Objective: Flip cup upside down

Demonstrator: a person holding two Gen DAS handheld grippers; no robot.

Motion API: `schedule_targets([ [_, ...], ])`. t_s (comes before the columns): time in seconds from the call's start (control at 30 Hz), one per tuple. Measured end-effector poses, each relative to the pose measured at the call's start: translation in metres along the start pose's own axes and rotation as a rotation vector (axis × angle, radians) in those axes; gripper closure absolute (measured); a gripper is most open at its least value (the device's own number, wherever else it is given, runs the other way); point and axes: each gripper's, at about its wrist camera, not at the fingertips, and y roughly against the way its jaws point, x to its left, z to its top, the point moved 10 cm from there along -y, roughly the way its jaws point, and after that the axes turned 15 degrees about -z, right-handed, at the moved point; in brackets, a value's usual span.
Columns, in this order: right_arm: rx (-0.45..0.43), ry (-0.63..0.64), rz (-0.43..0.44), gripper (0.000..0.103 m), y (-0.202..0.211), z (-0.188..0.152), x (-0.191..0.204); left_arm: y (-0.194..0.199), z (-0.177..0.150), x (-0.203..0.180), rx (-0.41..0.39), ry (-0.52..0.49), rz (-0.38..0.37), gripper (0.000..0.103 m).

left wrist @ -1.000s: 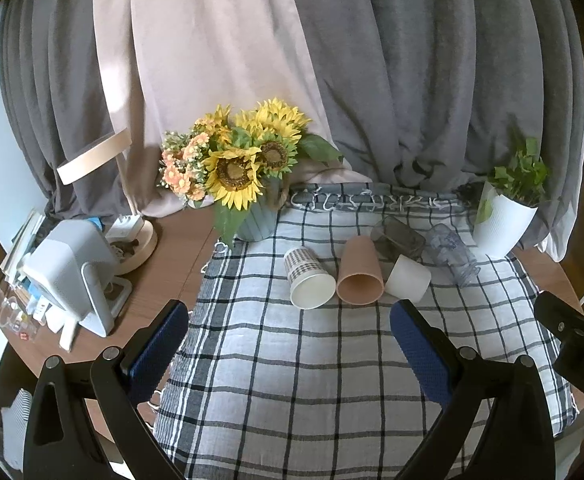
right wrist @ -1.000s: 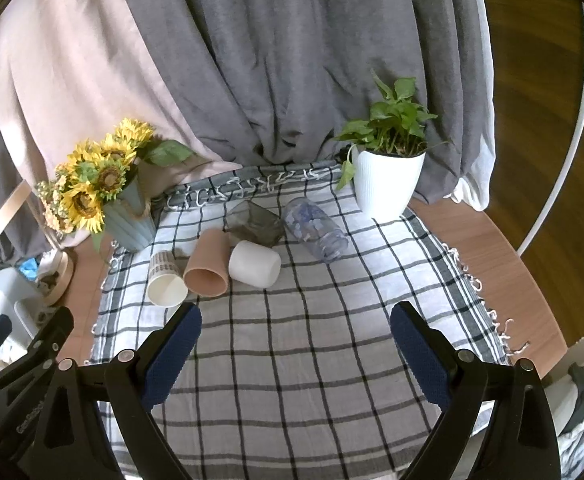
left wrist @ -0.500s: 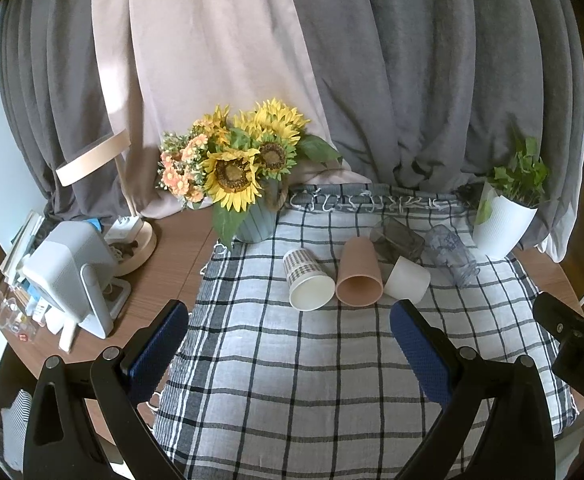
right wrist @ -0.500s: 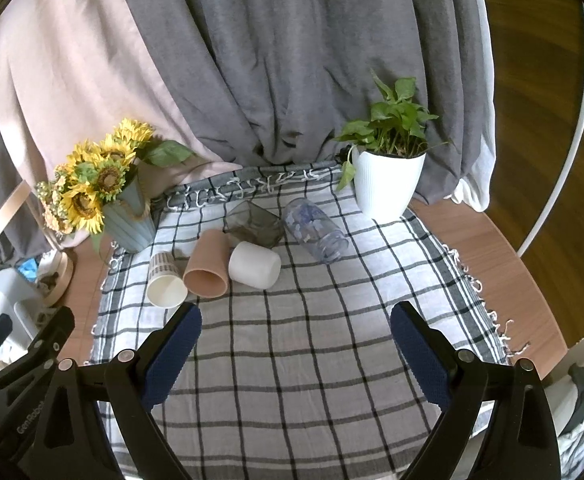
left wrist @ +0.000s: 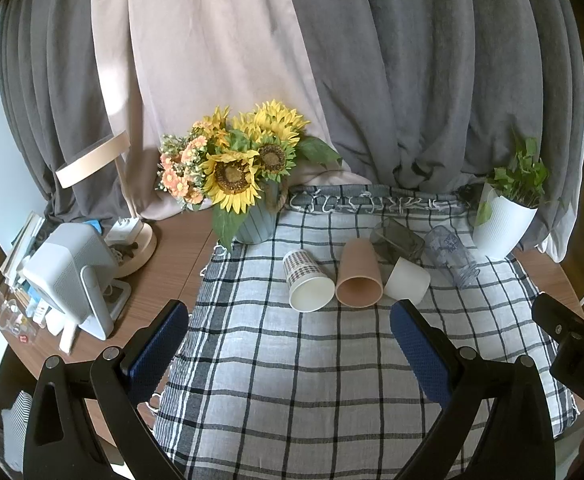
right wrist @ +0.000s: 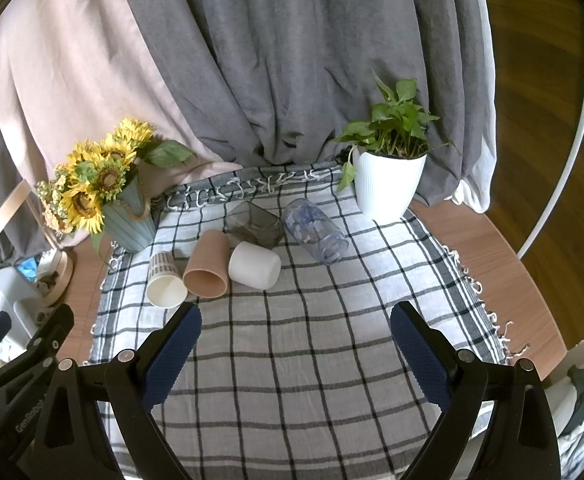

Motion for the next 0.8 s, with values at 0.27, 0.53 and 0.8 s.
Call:
schedule_targets([
  [0.27,0.001,0.001,-0.007,0.007,-0.0017,-0.0002,-0.0014,0.0004,-0.0007,-0.0002,-0.002,0.0,0.0,0.0],
  [0.53,0.001,0.002,-0.006,0.007,-0.0031,-0.0003,-0.0007,0.0002,-0.0011,-0.0005,-0.002,0.0,0.003,0.0],
  [0.8,0.003,0.004,-0.004,0.007,-0.0039,-0.0003,0.0003,0.0,-0.0021,-0.0003,0.0,0.0,0.001,0.0],
])
